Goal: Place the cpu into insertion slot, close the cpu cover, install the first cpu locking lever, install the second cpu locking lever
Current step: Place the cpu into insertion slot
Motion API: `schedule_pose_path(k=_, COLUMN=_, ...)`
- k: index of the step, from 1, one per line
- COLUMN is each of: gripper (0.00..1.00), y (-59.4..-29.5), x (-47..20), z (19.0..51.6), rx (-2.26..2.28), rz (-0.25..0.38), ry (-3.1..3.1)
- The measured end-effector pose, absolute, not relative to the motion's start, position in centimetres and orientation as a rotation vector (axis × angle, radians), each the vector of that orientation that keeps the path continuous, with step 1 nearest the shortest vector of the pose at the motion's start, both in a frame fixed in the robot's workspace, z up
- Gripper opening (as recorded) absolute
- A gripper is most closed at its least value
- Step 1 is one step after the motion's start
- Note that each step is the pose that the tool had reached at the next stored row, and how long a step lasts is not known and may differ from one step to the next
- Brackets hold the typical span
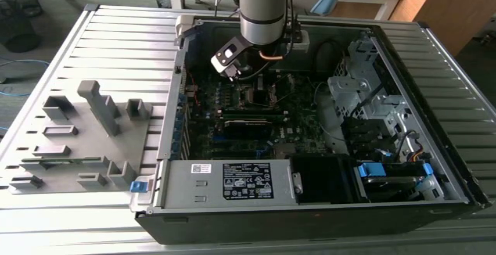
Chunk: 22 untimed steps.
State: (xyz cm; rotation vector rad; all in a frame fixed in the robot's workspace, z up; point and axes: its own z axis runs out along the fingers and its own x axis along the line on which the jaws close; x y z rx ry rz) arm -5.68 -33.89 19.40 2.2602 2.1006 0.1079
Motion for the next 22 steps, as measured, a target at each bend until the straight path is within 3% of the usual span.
schedule_pose_path(k=22, gripper=0.55, y=-33.89, x=-5.67, z=19.30, rx=2.260, rz=0.108, ry=2.101)
